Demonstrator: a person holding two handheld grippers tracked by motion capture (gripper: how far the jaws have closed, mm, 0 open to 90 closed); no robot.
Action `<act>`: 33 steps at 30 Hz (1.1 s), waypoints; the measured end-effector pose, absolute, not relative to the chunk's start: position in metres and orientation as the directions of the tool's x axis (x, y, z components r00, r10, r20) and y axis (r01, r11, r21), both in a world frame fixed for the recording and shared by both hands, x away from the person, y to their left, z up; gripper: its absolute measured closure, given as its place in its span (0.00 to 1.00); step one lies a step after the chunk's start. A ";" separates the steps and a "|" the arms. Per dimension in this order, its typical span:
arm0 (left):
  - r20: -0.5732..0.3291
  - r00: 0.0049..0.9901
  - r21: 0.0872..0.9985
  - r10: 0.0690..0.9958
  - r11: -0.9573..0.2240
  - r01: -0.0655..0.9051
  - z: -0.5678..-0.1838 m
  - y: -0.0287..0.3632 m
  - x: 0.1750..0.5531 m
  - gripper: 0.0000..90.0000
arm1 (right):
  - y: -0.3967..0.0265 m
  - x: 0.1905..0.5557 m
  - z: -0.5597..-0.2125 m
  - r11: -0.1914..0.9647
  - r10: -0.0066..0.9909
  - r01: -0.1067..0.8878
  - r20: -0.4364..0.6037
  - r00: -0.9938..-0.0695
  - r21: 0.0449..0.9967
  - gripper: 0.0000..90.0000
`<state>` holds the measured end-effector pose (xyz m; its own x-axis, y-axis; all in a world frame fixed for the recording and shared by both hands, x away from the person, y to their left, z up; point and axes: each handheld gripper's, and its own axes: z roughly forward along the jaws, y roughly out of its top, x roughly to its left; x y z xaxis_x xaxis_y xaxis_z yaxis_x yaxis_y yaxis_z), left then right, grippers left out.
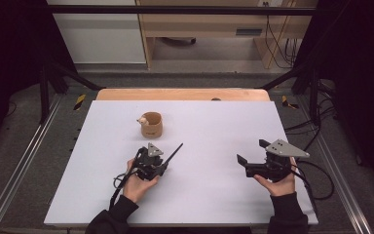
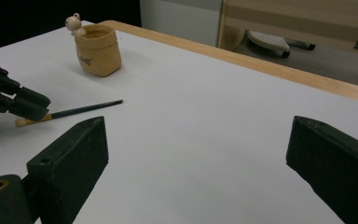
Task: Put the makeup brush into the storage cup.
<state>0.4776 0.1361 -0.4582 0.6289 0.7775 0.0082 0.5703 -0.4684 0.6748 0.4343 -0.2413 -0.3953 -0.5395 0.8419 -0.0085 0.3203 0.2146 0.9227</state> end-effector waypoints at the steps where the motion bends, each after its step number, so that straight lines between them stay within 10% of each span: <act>1: 0.011 0.636 0.676 0.772 -0.474 0.564 -0.456 0.136 0.478 0.76 | -0.241 0.434 -0.395 0.214 0.842 0.320 -0.008 -0.539 0.923 0.06; 33: 0.043 0.726 0.581 0.687 -0.608 0.541 -0.433 0.109 0.509 0.57 | -0.244 0.434 -0.394 0.210 0.840 0.324 0.000 -0.543 0.923 0.06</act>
